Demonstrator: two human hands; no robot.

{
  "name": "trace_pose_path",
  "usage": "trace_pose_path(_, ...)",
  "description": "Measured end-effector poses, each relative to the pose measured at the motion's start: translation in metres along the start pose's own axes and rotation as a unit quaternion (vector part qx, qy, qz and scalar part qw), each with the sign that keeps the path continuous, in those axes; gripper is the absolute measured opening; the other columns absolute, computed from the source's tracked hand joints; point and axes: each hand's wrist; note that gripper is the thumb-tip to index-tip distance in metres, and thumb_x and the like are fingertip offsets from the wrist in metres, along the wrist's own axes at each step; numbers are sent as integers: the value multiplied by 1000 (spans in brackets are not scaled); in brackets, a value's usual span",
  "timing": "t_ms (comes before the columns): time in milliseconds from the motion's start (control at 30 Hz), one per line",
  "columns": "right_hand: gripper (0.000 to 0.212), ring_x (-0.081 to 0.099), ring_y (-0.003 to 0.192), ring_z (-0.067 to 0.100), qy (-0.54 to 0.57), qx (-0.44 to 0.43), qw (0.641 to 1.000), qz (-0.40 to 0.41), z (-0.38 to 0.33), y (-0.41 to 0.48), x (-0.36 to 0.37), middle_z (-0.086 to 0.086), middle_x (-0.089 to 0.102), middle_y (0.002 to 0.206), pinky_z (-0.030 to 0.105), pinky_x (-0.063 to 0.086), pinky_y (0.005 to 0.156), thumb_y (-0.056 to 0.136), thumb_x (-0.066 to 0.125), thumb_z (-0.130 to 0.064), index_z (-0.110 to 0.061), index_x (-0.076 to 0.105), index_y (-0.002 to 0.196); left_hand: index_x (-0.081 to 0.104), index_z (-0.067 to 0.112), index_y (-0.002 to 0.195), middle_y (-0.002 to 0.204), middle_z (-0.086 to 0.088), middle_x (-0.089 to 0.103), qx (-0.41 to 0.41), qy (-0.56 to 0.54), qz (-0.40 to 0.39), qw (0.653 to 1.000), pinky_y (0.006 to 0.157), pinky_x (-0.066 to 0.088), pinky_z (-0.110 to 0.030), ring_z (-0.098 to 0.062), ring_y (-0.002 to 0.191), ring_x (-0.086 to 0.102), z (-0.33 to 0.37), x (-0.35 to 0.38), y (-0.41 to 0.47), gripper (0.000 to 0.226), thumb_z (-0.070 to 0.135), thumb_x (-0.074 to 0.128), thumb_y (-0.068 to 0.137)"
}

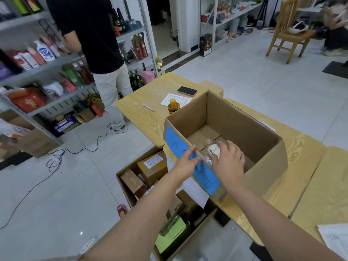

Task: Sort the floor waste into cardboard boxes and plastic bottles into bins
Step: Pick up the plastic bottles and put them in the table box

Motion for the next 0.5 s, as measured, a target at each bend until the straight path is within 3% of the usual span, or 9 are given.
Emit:
trace_pose_path(133,49,39,133,34,69,-31,996,43,-41,3,-3,15,44,143,51,31,111,88,57,-22,-13,51,136,37,35,144,154,5,31,16,-73,46,996,112,37,-42,-17,134,45,-10,-29,-11,47,27,48,99)
trace_pose_path(233,50,41,129,34,109,-87,990,20,-85,-12,10,14,45,140,51,36,107,88,57,-19,-12,49,137,45,32,139,149,2,40,7,-128,77,989,108,41,-38,-17,130,49,-33,-61,-27,42,23,50,98)
trace_pose_path(300,50,40,130,32,120,-119,986,-14,-115,-32,25,13,43,141,49,37,106,90,56,-19,-13,46,139,46,29,137,143,5,47,-4,-164,111,980,90,49,-24,-16,121,55,-56,-89,-47,39,19,47,99)
trace_pose_path(367,52,38,133,32,121,-141,981,-56,-142,-59,43,14,40,144,48,37,106,92,55,-19,-14,43,142,46,21,139,141,0,49,-24,-194,153,969,72,45,-18,-17,110,60,-84,-117,-71,39,15,44,100)
trace_pose_path(433,55,39,132,34,128,-164,974,-94,-168,-90,63,15,40,144,48,38,106,90,56,-16,-12,42,143,48,18,139,142,-10,51,-38,-216,195,956,68,44,-17,-15,95,63,-118,-146,-95,40,12,44,99)
trace_pose_path(500,57,41,130,36,122,-187,965,-135,-194,-124,84,15,40,144,48,39,105,88,57,-14,-10,42,143,51,17,137,130,-6,58,-52,-228,232,944,64,46,-13,-14,95,61,-154,-175,-122,39,12,45,98)
Point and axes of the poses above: each hand's wrist, its own y-axis towards the middle knuckle, its own x-axis out of the palm, z = x × y
